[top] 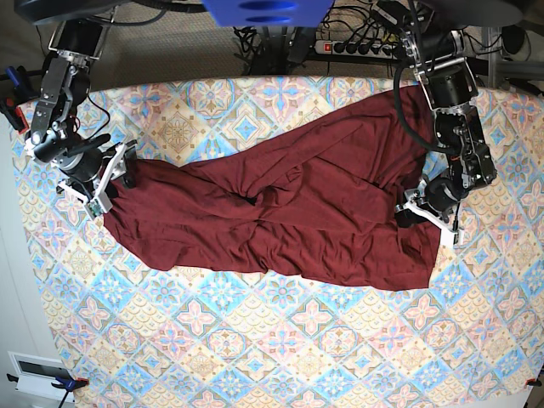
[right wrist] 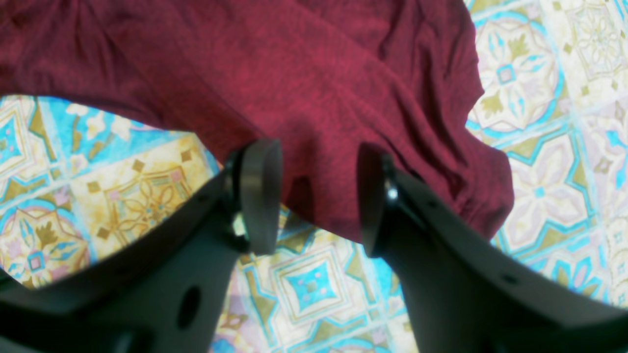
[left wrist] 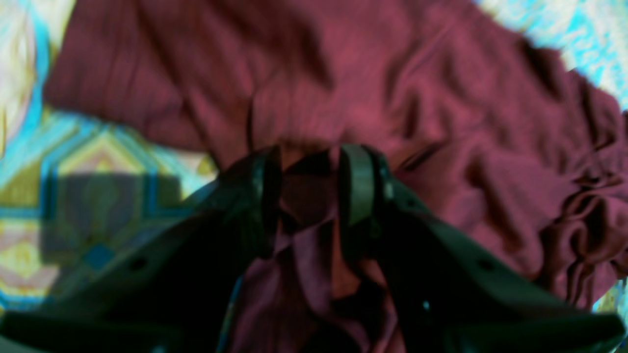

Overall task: Layout the t-shirt on the table in an organized manner, then fold the t-shirt properly
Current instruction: 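Pull the shirt's side edge outward with the left gripper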

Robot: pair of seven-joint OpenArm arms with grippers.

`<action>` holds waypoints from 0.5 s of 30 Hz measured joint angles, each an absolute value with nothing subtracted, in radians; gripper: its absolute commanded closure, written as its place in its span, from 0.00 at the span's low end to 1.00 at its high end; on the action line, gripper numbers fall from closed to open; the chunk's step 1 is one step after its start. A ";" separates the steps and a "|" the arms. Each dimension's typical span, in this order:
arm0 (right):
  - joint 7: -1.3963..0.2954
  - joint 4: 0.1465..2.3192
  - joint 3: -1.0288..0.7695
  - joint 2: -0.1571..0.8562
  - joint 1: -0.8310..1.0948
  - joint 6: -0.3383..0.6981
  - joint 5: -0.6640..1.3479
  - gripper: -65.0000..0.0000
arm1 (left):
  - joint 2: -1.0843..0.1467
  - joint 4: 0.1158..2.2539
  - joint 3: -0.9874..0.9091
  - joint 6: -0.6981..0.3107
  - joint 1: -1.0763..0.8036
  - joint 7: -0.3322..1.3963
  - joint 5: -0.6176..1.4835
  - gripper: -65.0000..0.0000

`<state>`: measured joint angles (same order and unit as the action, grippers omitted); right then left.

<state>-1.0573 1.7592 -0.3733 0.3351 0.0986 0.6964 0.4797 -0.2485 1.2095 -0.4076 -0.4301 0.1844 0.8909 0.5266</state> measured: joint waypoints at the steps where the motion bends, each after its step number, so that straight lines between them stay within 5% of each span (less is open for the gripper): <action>1: -1.057 1.759 -0.373 0.335 0.099 0.696 0.480 0.64 | -0.249 1.208 -0.408 -0.430 0.186 0.891 0.526 0.72; 6: -1.058 1.759 -0.374 0.336 0.099 0.696 0.479 0.64 | -0.250 1.174 -0.408 -0.430 0.195 0.886 0.528 0.70; 12: -1.058 1.759 -0.374 0.336 0.099 0.696 0.479 0.64 | -0.253 1.163 -0.410 -0.435 0.192 0.875 0.551 0.47; 15: -1.058 1.760 -0.374 0.335 0.099 0.696 0.480 0.64 | -0.252 1.164 -0.410 -0.435 0.193 0.875 0.553 0.45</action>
<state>-1.0580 1.7596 -0.3740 0.3351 0.0994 0.6964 0.4797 -0.2516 1.1637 -0.4095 -0.4355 0.1932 0.8749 0.5526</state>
